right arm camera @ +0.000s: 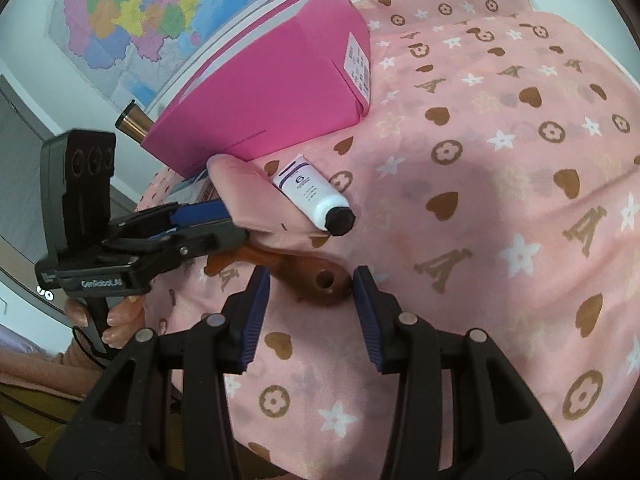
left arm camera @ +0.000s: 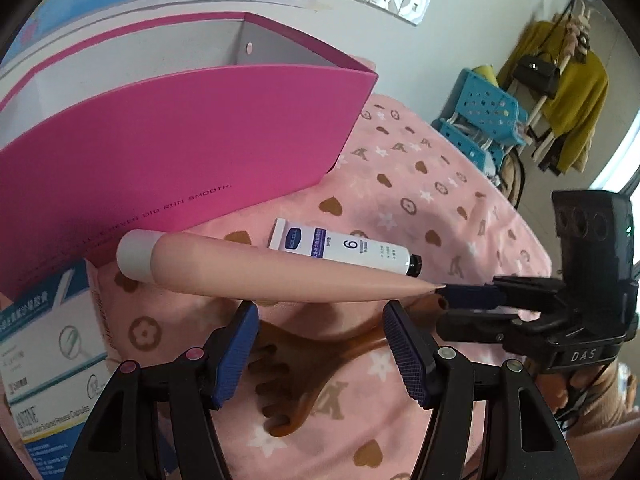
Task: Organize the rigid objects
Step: 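Move the right gripper back toward the remaining items on the bedspread, then grasp the brown wooden massager handle with the right gripper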
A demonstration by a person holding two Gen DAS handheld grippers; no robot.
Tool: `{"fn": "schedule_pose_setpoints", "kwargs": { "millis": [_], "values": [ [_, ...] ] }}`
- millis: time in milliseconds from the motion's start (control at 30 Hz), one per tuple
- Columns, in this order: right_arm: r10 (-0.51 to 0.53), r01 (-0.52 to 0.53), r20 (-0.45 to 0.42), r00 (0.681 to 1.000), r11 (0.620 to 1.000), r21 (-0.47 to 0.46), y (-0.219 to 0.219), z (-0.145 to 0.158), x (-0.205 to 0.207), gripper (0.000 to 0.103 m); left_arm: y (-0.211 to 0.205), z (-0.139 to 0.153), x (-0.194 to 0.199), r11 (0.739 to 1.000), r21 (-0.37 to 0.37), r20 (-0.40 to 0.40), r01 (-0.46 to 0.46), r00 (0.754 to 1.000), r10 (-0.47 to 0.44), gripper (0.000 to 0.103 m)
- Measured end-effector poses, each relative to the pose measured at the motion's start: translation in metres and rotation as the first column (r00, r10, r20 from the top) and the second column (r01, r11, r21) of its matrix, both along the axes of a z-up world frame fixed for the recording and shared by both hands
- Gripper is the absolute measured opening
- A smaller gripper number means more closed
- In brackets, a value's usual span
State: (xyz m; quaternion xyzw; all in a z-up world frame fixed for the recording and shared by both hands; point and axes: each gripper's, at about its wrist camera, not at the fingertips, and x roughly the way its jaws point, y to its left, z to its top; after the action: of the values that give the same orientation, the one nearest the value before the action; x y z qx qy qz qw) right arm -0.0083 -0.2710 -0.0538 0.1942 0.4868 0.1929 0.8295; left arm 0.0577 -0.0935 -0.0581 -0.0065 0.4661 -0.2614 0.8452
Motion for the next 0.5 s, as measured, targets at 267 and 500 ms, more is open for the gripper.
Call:
{"fn": "schedule_pose_setpoints", "kwargs": {
  "millis": [267,500],
  "values": [
    [0.000,0.000,0.021,1.000,1.000,0.006,0.004,-0.002,-0.001,0.047,0.004,-0.003,-0.011,0.999,0.044,0.030,0.018,0.999,-0.019,0.067],
    [-0.014,0.016,-0.011,1.000,0.973,0.231,-0.009,-0.011,-0.001,0.047,-0.008,-0.005,-0.027,0.987,0.146,0.084,0.069,0.993,-0.082,0.071]
  ]
}}
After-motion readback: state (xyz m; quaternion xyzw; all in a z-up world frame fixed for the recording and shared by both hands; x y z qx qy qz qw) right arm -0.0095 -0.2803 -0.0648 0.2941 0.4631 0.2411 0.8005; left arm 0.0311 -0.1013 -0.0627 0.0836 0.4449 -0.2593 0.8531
